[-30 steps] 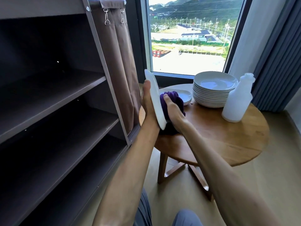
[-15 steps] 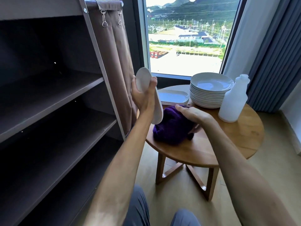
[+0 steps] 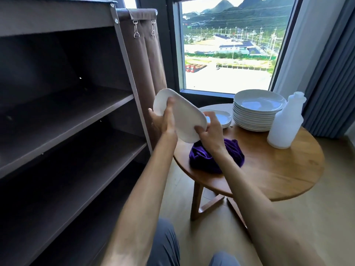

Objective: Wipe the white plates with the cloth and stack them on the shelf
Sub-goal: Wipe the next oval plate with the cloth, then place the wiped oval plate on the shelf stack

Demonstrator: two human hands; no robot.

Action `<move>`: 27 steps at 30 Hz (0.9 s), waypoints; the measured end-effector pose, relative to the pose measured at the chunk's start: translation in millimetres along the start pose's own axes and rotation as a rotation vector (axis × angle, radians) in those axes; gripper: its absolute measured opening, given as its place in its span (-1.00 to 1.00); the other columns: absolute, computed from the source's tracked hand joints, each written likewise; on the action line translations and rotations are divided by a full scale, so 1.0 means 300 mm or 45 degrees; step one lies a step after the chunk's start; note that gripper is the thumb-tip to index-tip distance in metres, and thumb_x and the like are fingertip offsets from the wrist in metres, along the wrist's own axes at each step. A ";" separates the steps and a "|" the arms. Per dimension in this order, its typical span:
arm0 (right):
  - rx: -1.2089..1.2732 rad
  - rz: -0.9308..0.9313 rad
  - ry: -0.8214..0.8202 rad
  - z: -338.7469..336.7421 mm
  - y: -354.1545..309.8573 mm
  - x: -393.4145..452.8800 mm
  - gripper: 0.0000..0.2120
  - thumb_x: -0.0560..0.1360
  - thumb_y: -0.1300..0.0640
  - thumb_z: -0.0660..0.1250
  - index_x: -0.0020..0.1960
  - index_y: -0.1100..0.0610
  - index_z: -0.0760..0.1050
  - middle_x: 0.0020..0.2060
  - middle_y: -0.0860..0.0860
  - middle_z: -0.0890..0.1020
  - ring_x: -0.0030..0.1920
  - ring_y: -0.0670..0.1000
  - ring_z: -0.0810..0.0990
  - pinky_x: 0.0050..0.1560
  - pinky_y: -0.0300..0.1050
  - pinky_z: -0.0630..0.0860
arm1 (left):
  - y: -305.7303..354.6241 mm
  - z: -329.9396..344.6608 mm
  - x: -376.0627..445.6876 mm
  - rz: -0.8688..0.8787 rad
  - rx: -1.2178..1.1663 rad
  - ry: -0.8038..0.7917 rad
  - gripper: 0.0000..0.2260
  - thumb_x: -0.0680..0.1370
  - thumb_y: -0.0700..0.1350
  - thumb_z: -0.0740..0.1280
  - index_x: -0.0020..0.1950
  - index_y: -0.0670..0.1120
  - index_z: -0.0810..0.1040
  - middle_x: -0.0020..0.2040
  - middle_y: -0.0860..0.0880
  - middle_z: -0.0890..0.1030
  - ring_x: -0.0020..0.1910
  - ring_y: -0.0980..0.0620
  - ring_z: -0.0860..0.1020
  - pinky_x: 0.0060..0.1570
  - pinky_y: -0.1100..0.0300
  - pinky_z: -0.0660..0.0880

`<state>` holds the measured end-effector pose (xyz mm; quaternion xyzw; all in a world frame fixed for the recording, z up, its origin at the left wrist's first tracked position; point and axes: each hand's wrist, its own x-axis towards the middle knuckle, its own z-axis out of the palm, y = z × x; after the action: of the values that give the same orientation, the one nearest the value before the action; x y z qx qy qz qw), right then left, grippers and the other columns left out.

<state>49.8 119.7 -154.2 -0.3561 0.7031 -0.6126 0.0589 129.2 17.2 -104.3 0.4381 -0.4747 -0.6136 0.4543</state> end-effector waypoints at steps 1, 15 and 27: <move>0.098 0.047 0.093 0.004 -0.002 -0.003 -0.73 0.52 0.27 0.35 0.16 0.05 0.41 -0.02 0.15 0.61 -0.02 0.16 0.63 -0.23 -0.13 0.57 | -0.007 -0.018 0.006 0.054 0.001 -0.007 -0.28 0.57 0.12 0.42 0.65 0.03 0.19 0.55 -0.07 0.37 0.45 -0.13 0.42 0.28 0.02 0.43; 0.645 0.338 0.410 0.235 -0.139 0.082 -0.97 0.61 0.11 0.30 -0.01 0.05 0.48 -0.09 0.04 0.61 -0.05 0.04 0.60 -0.13 -0.12 0.53 | 0.042 -0.350 0.066 0.428 0.183 -0.033 -0.52 0.48 -0.10 0.34 0.42 -0.04 0.50 0.19 -0.05 0.66 0.17 -0.04 0.64 0.17 -0.09 0.63; 0.815 0.273 0.016 0.819 -0.476 0.062 -0.92 0.63 0.12 0.20 0.05 0.10 0.46 -0.05 -0.07 0.54 -0.01 -0.03 0.55 0.14 0.14 0.61 | 0.288 -0.920 0.114 0.735 0.161 0.232 -0.27 0.52 -0.30 0.48 0.63 -0.13 0.25 0.49 -0.03 0.43 0.17 0.24 0.61 0.04 0.38 0.55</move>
<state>224.9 -91.7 -78.1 -0.2397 0.5089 -0.7948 0.2276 401.9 -78.8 -68.9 0.3658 -0.5738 -0.3866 0.6224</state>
